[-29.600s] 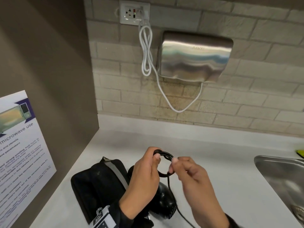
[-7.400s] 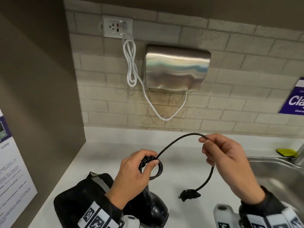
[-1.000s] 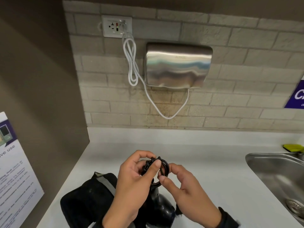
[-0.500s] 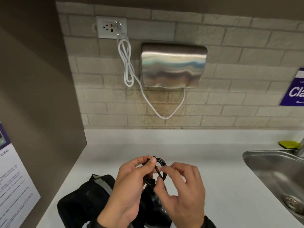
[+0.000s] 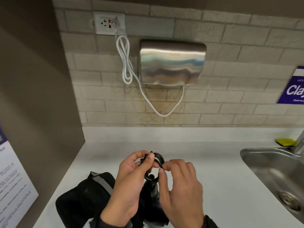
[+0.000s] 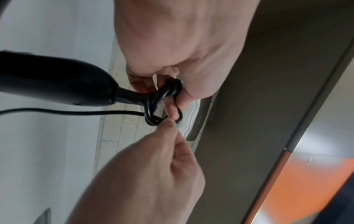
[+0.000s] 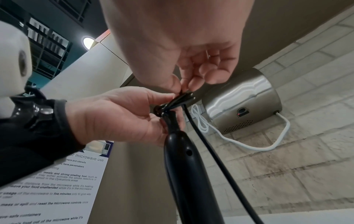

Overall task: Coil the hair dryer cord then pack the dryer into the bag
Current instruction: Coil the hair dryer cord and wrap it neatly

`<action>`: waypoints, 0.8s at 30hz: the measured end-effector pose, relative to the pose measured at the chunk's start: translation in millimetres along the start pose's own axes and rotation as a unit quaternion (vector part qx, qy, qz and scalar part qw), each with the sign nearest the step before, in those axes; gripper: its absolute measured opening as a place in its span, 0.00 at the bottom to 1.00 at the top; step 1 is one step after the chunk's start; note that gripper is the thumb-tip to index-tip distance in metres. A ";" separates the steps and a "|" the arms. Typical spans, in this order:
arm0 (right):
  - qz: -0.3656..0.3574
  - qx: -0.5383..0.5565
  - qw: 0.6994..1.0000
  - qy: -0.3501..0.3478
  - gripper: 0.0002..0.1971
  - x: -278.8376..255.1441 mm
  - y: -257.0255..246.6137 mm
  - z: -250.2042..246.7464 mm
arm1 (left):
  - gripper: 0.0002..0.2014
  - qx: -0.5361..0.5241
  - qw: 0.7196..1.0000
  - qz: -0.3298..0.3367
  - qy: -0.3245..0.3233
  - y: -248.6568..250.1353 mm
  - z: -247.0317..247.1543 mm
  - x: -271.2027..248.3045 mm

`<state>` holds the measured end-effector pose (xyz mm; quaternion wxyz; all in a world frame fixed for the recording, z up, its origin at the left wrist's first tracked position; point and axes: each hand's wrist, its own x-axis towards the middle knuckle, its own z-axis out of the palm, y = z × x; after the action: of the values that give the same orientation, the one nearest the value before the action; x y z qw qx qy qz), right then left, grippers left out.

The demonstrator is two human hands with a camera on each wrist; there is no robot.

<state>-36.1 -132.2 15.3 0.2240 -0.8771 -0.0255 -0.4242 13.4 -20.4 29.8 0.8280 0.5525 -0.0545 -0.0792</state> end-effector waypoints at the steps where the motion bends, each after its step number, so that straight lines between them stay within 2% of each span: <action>1: 0.028 0.014 0.999 -0.028 0.08 -1.0 0.2 -0.1 | 0.09 0.005 1.000 0.005 -0.002 -0.9 1.4 -0.3; 4: 0.141 0.143 0.975 -0.092 0.10 0.4 0.7 -1.3 | 0.08 0.041 0.999 0.034 -0.006 -3.9 3.9 -2.0; 6: 0.232 0.268 0.927 -0.124 0.12 8.9 2.6 -8.7 | 0.06 0.082 0.994 0.072 -0.009 -6.8 2.9 -1.5; 8: 0.313 0.337 0.874 -0.155 0.14 18.1 7.0 -18.1 | 0.05 0.135 0.984 0.118 -0.022 -8.8 0.7 0.6; 11: 0.377 0.405 0.809 -0.196 0.15 25.8 12.9 -28.2 | 0.05 0.209 0.964 0.165 -0.025 -9.2 -4.4 4.4; 15: 0.436 0.497 0.724 -0.195 0.16 32.1 14.8 -36.9 | 0.02 0.249 0.950 0.187 -0.023 -9.7 -5.5 6.7; 17: 0.445 0.517 0.705 -0.196 0.16 33.3 17.4 -39.2 | 0.02 0.248 0.950 0.190 -0.023 -10.5 -4.4 6.7; 21: 0.433 0.534 0.695 -0.212 0.18 32.7 19.4 -43.0 | 0.02 0.255 0.946 0.198 -0.022 -11.1 -1.3 6.0; 24: 0.421 0.576 0.670 -0.205 0.19 29.8 19.2 -44.4 | 0.02 0.261 0.943 0.207 -0.021 -13.1 1.4 6.2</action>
<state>-45.1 -172.1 54.6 0.8289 -0.5560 0.0617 0.0048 18.3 -27.7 18.3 0.6512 0.7243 -0.2039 0.0991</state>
